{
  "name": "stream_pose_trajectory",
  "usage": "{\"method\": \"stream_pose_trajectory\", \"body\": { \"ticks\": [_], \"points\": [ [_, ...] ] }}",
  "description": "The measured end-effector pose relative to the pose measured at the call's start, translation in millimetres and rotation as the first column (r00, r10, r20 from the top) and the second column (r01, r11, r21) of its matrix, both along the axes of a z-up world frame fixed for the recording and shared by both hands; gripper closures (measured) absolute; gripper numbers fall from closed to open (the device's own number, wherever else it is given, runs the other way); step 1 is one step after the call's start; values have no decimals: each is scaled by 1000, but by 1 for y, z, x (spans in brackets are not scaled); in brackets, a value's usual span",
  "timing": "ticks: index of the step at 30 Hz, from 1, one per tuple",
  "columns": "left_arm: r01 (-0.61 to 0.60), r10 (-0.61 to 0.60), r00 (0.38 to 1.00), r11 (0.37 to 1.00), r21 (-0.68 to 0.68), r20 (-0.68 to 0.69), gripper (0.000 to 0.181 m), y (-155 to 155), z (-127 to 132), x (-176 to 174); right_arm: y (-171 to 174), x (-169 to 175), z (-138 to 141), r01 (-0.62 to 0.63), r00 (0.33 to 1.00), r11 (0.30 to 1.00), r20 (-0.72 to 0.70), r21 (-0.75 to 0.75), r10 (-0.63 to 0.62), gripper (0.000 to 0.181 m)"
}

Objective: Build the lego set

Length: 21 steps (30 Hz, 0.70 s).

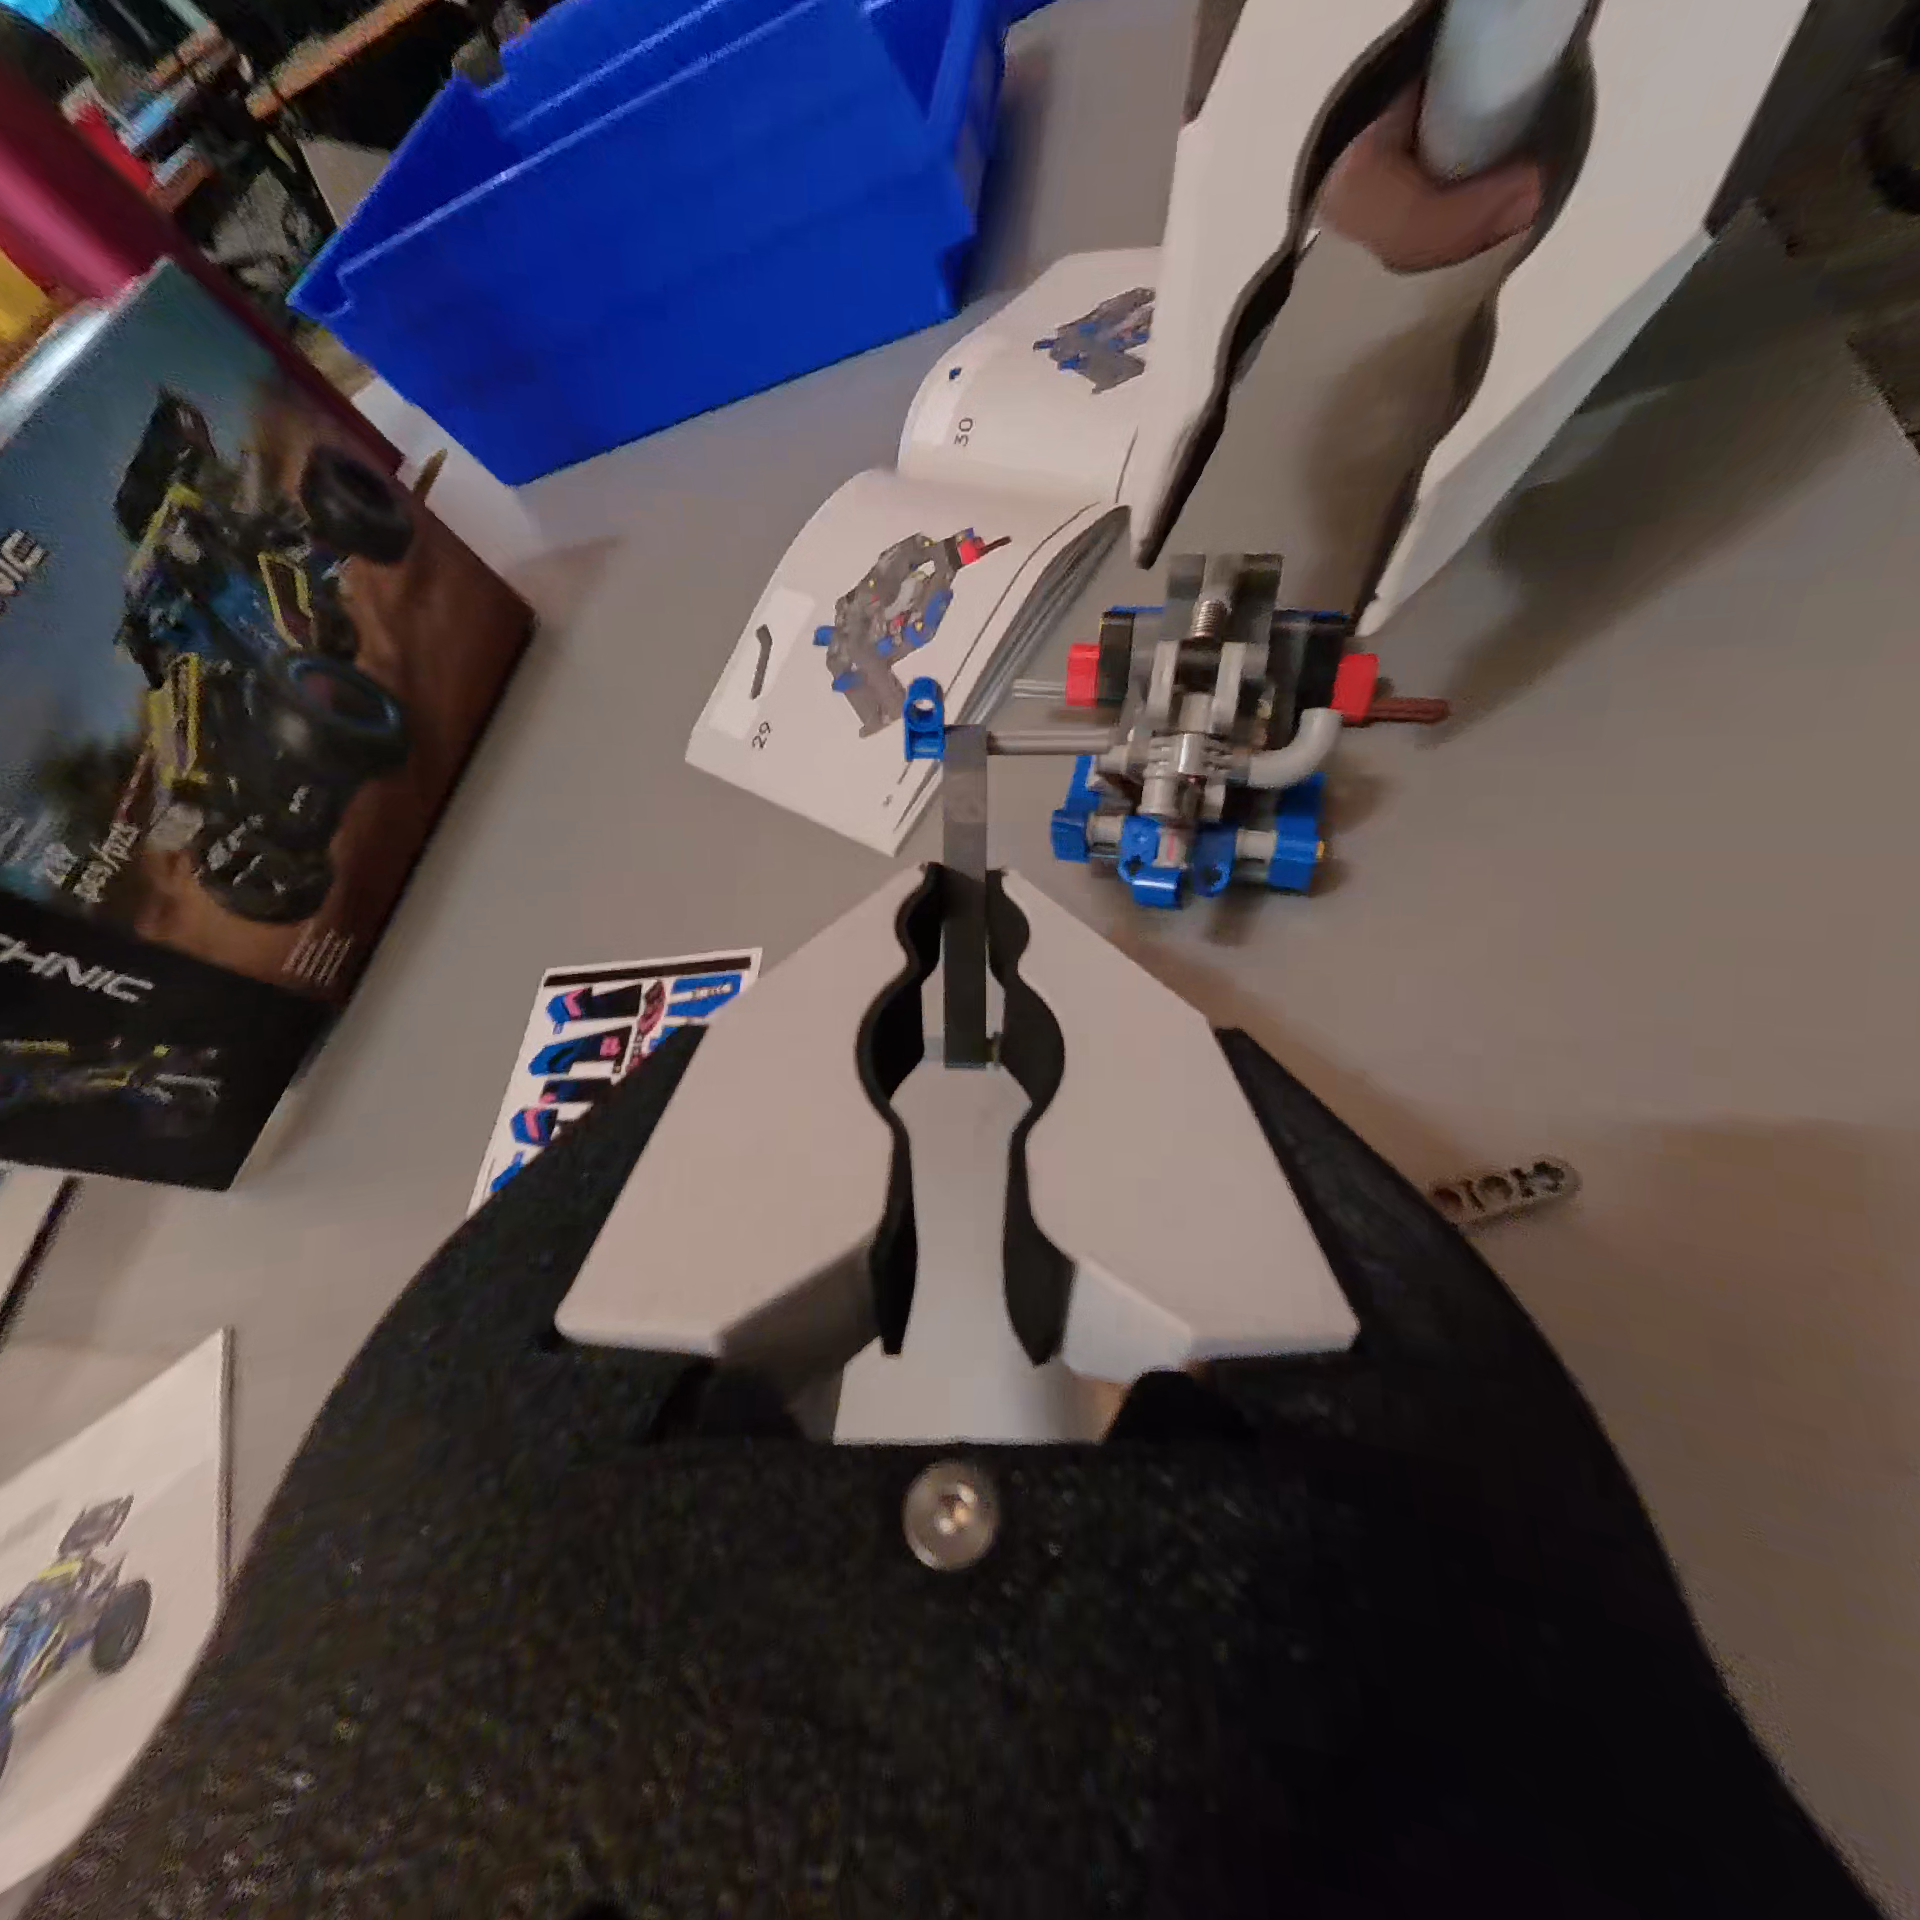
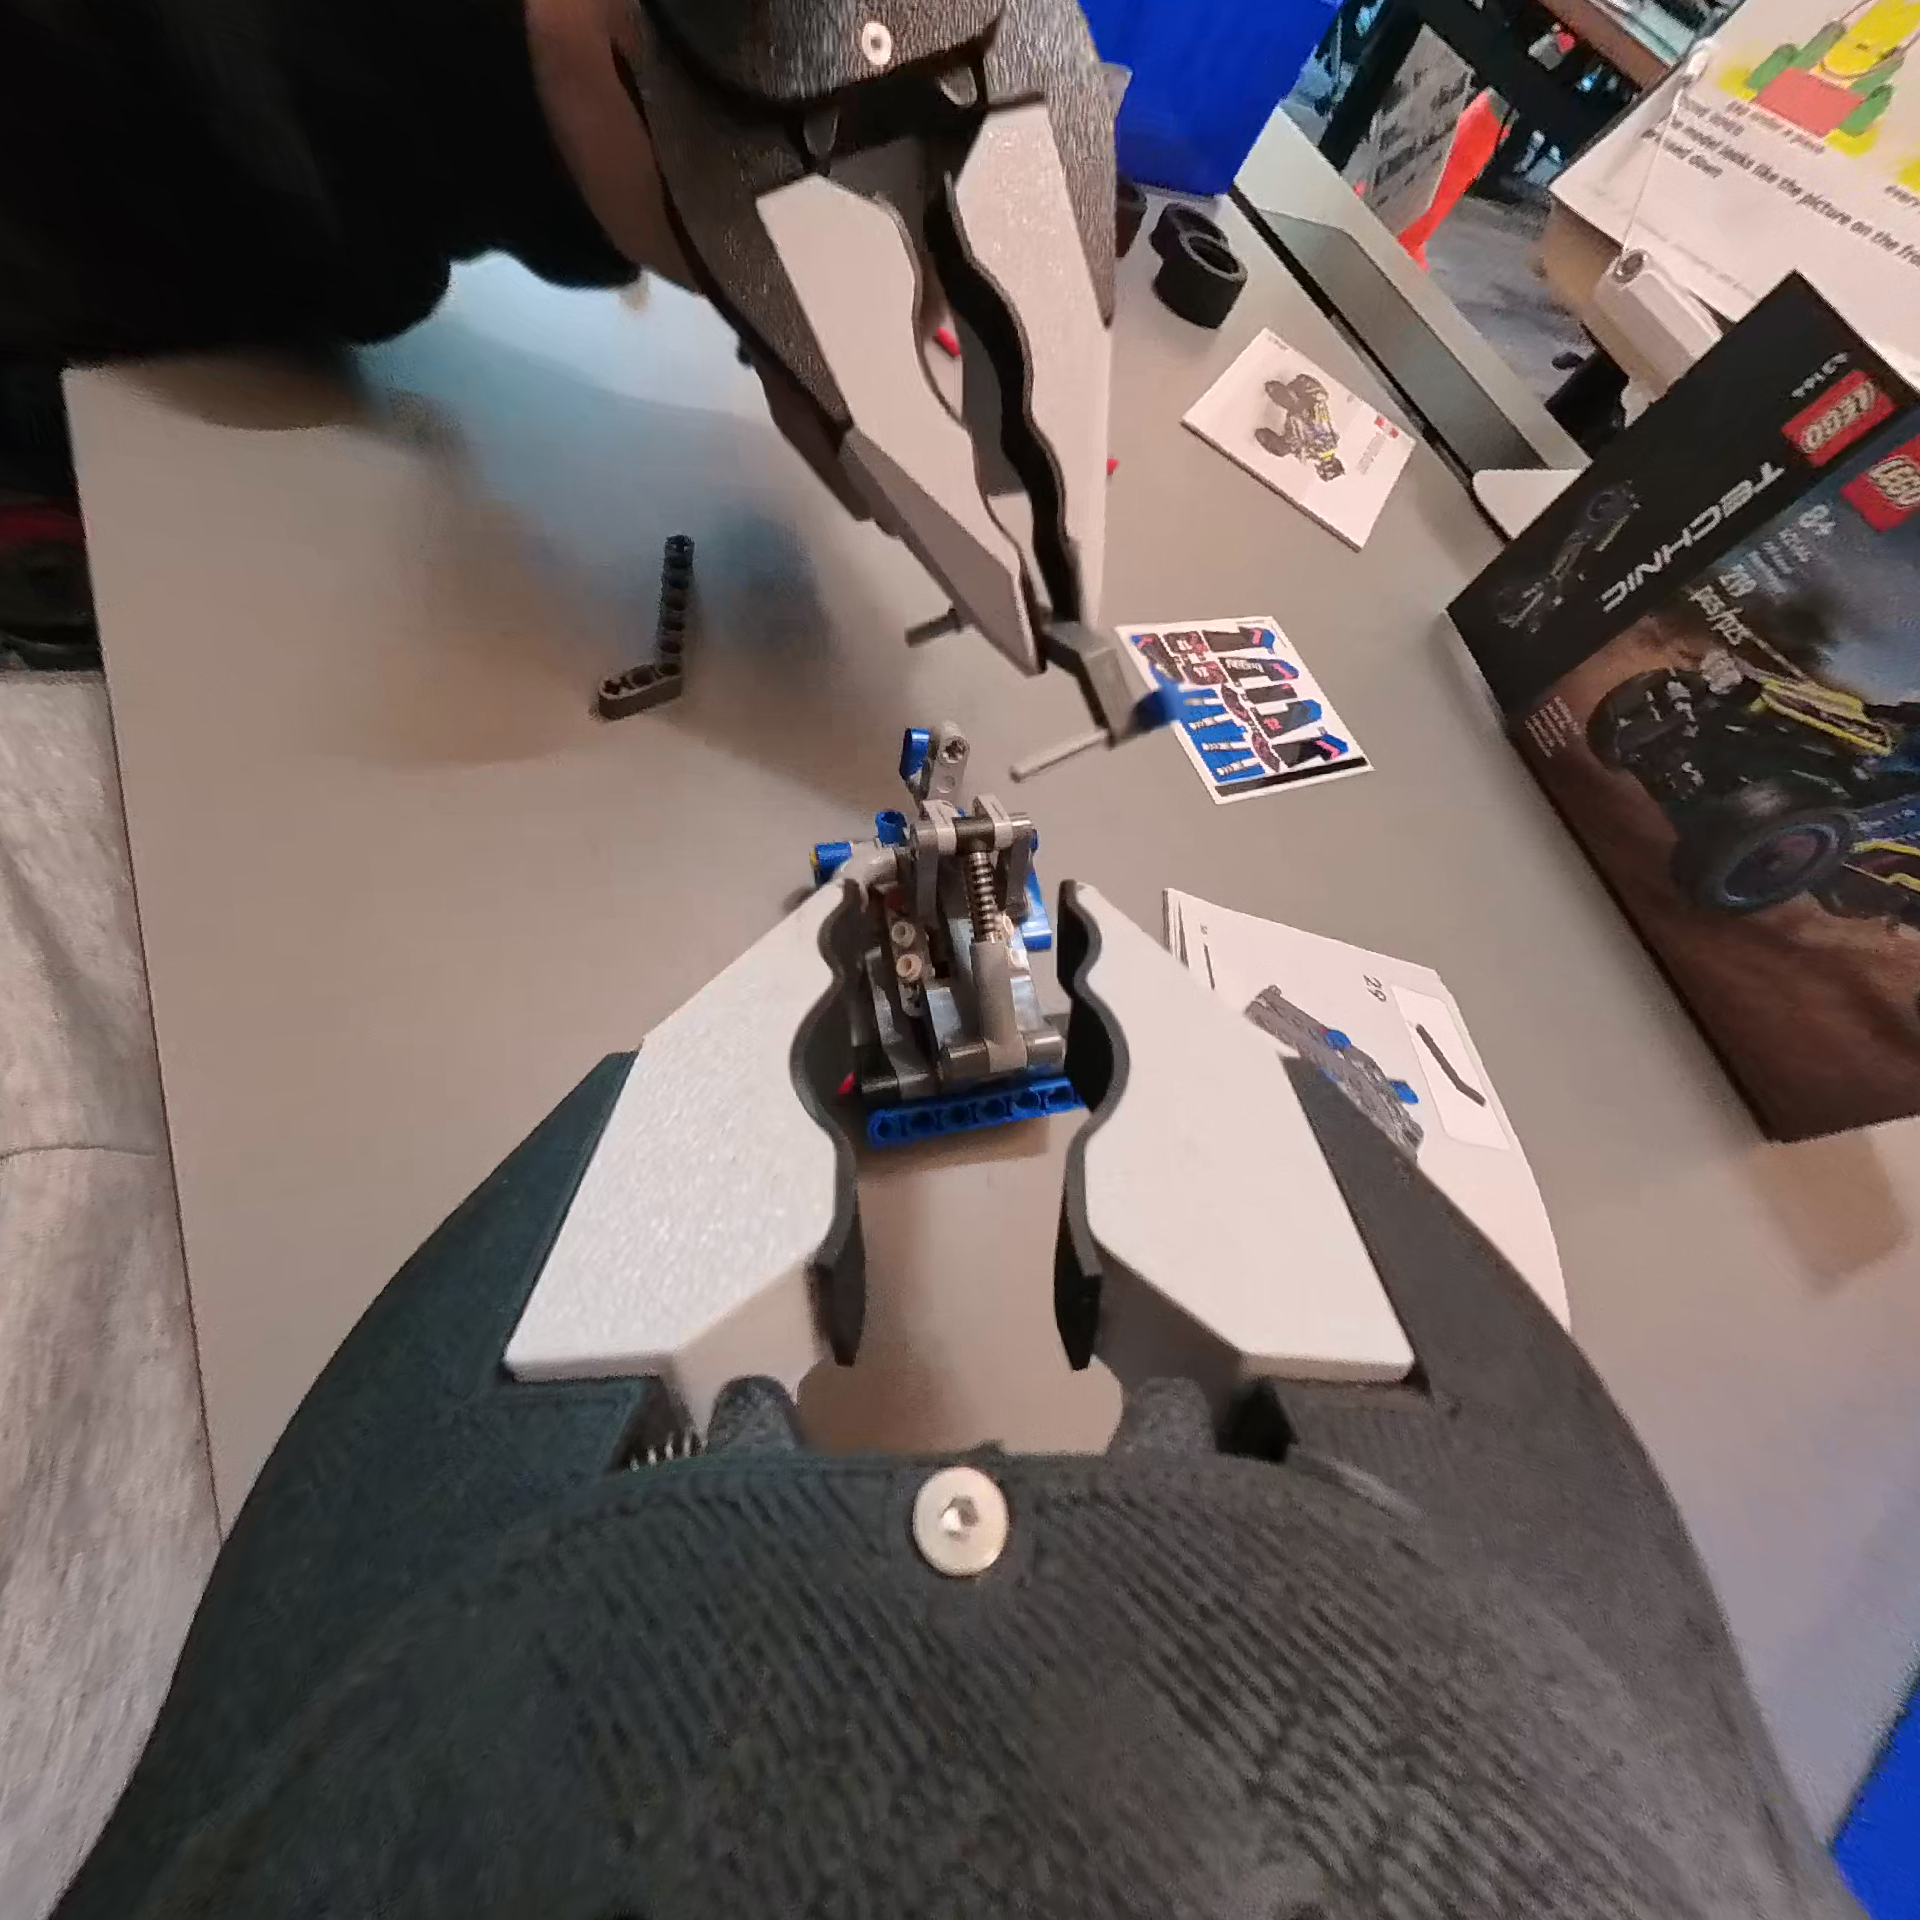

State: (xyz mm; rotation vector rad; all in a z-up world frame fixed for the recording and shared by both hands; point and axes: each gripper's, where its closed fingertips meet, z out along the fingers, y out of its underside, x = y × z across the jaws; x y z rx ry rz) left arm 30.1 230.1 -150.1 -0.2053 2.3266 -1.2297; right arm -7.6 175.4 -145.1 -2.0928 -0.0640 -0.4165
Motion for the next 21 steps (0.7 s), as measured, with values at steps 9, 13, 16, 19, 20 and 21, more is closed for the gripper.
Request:
{"method": "stream_pose_trajectory", "body": {
  "ticks": [9, 13, 16, 19, 20, 21],
  "points": [
    [14, -13, 1000, 999, -50, 13, 176, -11, 5, -1, 10, 6, 1, 14, 999, 998, -52, 57, -12, 149],
    [17, -19, 999, 997, -69, -31, 176, -14, 2, -2, 15, 2, 2, -17, 998, 996, -60, 85, 22, 154],
    [-1, -3, 999, 996, -85, -52, 176, -15, 2, 1, 16, 2, 2, -19, 998, 995, -50, 96, 24, 154],
    [19, -25, 998, 996, -91, -62, 176, -19, 1, -2, 16, 5, 0, -2, 999, 995, -49, 104, 7, 153],
    [23, -29, 997, 996, -89, -72, 176, -19, 0, -3, 15, 5, 0, -6, 999, 995, -45, 103, 11, 154],
    [22, -29, 996, 996, -84, -82, 176, -18, -2, -3, 15, 5, -2, -12, 999, 995, -40, 99, 16, 155]
  ]
}}
